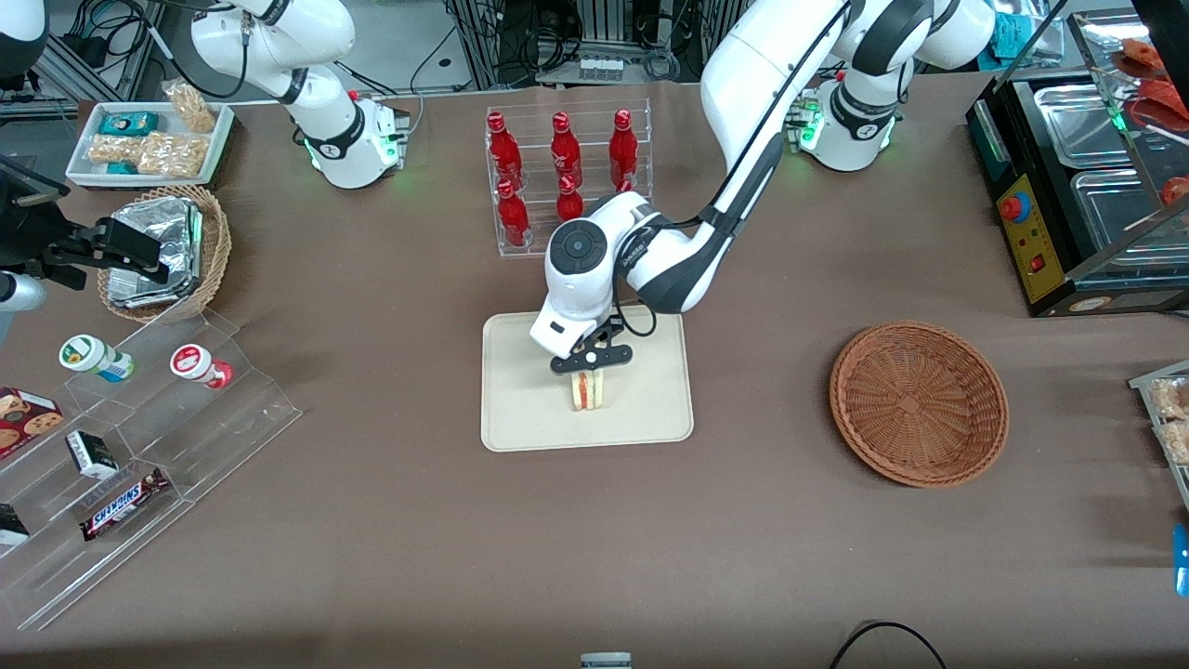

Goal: Place sandwich from basket to tray
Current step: 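Carry the sandwich with the left gripper over the white tray and lower it, then open the left gripper to release the sandwich upright on the tray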

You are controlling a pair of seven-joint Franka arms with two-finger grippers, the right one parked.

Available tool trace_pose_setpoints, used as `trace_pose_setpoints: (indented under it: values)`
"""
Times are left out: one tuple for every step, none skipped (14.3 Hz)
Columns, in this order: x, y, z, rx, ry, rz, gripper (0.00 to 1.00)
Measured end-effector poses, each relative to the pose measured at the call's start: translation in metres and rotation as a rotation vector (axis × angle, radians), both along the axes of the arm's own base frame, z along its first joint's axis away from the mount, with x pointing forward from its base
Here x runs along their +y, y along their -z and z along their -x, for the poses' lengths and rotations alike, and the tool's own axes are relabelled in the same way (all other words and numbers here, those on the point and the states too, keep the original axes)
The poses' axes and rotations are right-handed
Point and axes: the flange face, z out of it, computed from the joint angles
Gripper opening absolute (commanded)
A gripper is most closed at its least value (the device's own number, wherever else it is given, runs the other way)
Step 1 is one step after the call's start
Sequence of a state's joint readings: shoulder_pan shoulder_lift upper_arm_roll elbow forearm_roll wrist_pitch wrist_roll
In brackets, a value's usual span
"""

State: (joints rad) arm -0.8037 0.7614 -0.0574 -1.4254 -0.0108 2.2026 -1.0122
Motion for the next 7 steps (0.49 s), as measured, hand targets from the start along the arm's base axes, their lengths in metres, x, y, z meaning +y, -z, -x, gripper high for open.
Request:
trace_pose_setpoints:
  values:
    - [-0.001, 0.004, 0.000, -0.004, 0.000, 0.005, 1.00]
    - [-0.001, 0.006, 0.000, -0.007, 0.000, 0.009, 1.00]
    - [-0.002, 0.005, -0.001, -0.011, -0.001, 0.011, 1.00]
    - [-0.002, 0.001, -0.003, -0.017, -0.002, 0.016, 1.00]
    - [-0.003, -0.007, -0.006, -0.028, -0.005, 0.026, 1.00]
    - [-0.003, -0.019, -0.010, -0.040, -0.009, 0.034, 1.00]
    - [0.001, -0.033, -0.014, -0.046, -0.014, 0.035, 1.00]
